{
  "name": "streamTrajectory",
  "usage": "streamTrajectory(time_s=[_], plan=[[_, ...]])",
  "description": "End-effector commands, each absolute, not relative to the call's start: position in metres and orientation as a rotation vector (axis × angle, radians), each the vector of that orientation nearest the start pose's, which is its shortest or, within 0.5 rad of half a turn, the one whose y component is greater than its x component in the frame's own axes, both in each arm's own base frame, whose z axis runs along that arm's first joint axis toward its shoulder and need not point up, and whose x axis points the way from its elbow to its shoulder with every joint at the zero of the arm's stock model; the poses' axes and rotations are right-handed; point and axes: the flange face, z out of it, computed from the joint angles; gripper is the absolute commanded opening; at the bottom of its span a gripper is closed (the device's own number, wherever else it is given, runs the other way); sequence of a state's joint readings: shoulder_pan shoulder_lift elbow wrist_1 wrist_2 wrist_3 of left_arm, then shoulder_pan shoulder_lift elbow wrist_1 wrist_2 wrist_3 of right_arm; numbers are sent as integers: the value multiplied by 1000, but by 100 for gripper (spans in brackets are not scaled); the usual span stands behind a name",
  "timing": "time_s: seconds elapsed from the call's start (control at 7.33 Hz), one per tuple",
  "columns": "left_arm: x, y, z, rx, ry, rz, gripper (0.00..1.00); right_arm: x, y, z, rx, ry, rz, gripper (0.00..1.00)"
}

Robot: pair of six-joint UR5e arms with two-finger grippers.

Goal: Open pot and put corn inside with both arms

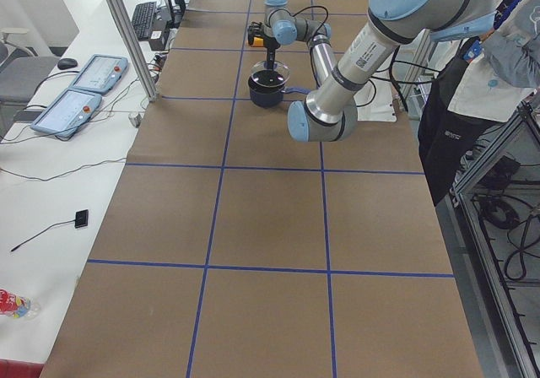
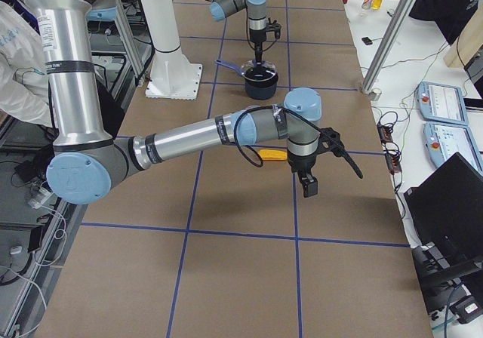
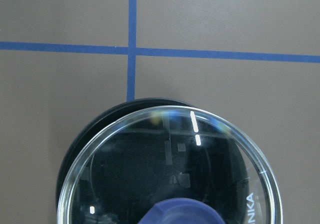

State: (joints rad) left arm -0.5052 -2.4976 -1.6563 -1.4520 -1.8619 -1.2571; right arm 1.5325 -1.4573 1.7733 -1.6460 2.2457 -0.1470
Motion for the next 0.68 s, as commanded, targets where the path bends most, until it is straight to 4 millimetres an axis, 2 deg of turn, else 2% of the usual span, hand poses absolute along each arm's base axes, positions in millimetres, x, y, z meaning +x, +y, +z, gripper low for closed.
streamTrajectory(time_s=[0.0,0.14,0.27,0.55], plan=[[496,-405,96,157,889,49,21,50,-539,515,269,-660,-259,100],[468,-398,129,203,869,131,20,50,-539,515,268,-660,-260,100],[435,-411,158,254,834,196,20,49,-539,515,267,-660,-260,100],[390,-437,224,313,752,281,20,47,-539,515,266,-661,-263,100]])
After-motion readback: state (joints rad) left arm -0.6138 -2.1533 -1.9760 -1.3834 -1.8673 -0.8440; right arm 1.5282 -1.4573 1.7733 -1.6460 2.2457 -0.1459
